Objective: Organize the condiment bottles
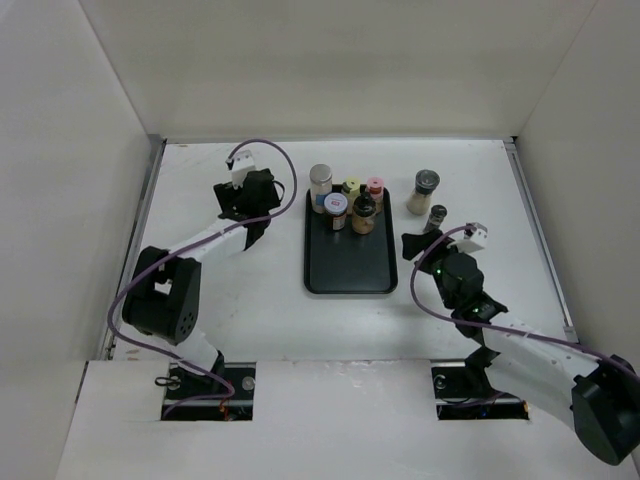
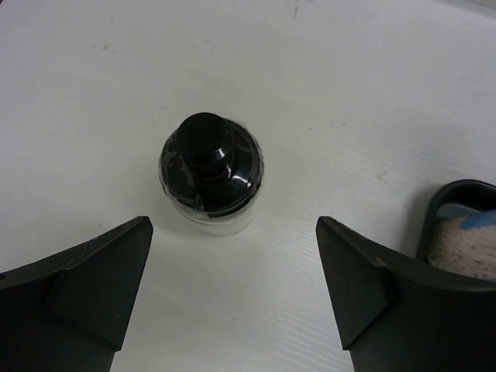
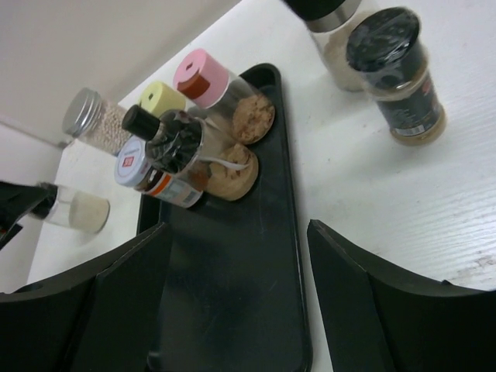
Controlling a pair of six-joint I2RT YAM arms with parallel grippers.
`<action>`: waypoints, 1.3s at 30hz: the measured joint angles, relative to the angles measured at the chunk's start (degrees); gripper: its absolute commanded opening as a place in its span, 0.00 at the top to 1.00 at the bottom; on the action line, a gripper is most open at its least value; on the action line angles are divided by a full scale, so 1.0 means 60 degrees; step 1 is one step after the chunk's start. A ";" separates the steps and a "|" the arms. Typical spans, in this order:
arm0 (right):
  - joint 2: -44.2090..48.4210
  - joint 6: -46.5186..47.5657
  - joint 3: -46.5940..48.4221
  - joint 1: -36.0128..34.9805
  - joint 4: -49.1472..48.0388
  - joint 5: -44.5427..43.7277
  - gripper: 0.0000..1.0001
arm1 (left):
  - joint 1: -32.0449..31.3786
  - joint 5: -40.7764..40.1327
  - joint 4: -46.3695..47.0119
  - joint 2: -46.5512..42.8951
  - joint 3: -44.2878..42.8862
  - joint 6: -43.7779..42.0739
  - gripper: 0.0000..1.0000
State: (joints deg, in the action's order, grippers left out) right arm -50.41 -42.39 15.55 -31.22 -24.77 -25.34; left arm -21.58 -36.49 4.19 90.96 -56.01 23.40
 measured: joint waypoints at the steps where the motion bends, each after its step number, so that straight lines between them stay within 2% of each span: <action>1: -0.0069 0.0029 0.0026 -0.0025 -0.0018 0.0044 0.22 | 0.0087 -0.0007 0.0055 0.0178 -0.0018 0.0000 0.14; 10: -0.0426 0.0135 0.0098 -0.0171 -0.0069 0.0233 0.24 | 0.0659 -0.0025 0.0357 0.1115 -0.0554 -0.0011 0.23; 12: -0.0514 0.0142 0.0109 -0.0189 -0.0095 0.0262 0.24 | 0.0736 -0.0022 0.0510 0.1275 -0.0736 -0.0018 0.31; 16: -0.0623 0.0219 0.0178 -0.0259 -0.0146 0.0306 0.24 | 0.0801 0.0033 0.0718 0.1486 -0.0878 -0.0040 0.55; 19: -0.0623 0.0262 0.0208 -0.0295 -0.0197 0.0310 0.23 | 0.0761 0.0036 0.0739 0.1475 -0.0863 -0.0044 0.63; 23: -0.0619 0.0280 0.0215 -0.0306 -0.0237 0.0306 0.21 | 0.0568 0.0051 0.0586 0.0761 -0.0222 -0.0044 0.65; 27: -0.0619 0.0280 0.0215 -0.0310 -0.0237 0.0310 0.21 | -0.0142 -0.0135 -0.0353 -0.0729 0.0433 -0.0080 0.65; 30: -0.0619 0.0280 0.0219 -0.0310 -0.0237 0.0310 0.20 | -0.1089 -0.0197 -0.0900 -0.2069 0.0612 -0.0080 0.66; 33: -0.0605 0.0277 0.0219 -0.0310 -0.0233 0.0306 0.21 | -0.2080 -0.0186 -0.0911 -0.2809 0.0565 -0.0029 0.66; 36: -0.0474 0.0280 0.0219 -0.0310 -0.0233 0.0299 0.21 | -0.3016 -0.0193 -0.0794 -0.2634 0.0401 0.0058 0.66; 39: -0.0211 0.0277 0.0219 -0.0306 -0.0237 0.0262 0.21 | -0.3770 -0.0033 -0.0645 -0.1734 0.0058 0.0095 0.66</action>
State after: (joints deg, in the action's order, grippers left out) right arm -51.68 -40.73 16.86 -33.06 -26.20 -23.77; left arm -44.21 -36.69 0.32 80.55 -55.66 23.97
